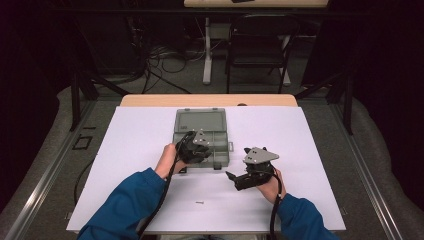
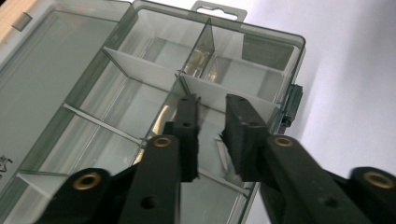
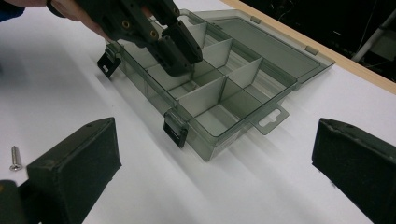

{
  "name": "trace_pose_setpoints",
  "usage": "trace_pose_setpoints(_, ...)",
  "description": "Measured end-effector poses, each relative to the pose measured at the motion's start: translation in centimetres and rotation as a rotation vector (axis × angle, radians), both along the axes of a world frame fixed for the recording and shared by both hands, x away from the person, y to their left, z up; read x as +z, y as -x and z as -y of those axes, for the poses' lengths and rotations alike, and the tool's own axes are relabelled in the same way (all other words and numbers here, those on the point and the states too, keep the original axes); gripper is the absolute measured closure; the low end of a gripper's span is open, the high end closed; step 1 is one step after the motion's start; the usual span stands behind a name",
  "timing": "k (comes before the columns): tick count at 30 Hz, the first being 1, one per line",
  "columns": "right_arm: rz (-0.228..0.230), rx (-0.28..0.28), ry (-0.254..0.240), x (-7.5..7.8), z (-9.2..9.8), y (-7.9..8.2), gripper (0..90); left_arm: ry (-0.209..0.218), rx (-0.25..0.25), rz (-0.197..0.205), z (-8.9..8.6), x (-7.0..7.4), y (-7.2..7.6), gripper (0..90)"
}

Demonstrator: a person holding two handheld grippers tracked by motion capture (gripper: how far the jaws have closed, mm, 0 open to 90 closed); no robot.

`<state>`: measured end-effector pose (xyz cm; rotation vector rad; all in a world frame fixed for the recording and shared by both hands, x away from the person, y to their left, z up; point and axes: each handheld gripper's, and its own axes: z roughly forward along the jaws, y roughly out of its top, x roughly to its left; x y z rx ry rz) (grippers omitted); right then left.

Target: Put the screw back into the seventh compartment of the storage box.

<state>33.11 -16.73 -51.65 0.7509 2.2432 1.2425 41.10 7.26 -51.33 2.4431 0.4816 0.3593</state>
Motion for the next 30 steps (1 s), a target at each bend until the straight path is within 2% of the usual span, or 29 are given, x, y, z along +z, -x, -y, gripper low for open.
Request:
trace_pose_setpoints(7,0.004,0.000,-0.002,0.0,0.0,0.0,0.0,0.009,0.024,-0.012,-0.3,0.3,0.1,38.5)
trace_pose_setpoints(10,0.004,0.002,-0.003,0.0,0.0,0.0,0.0,0.016,0.024,-0.016,-0.5,0.4,0.2,30.4)
trace_pose_setpoints(19,0.005,-0.002,0.000,0.0,0.0,0.0,0.0,0.026,-0.011,-0.003,-1.0,1.0,1.3,18.5)
trace_pose_setpoints(30,0.006,-0.002,-0.006,0.0,0.1,0.0,0.0,0.033,-0.030,0.011,-1.1,1.6,2.4,14.9)
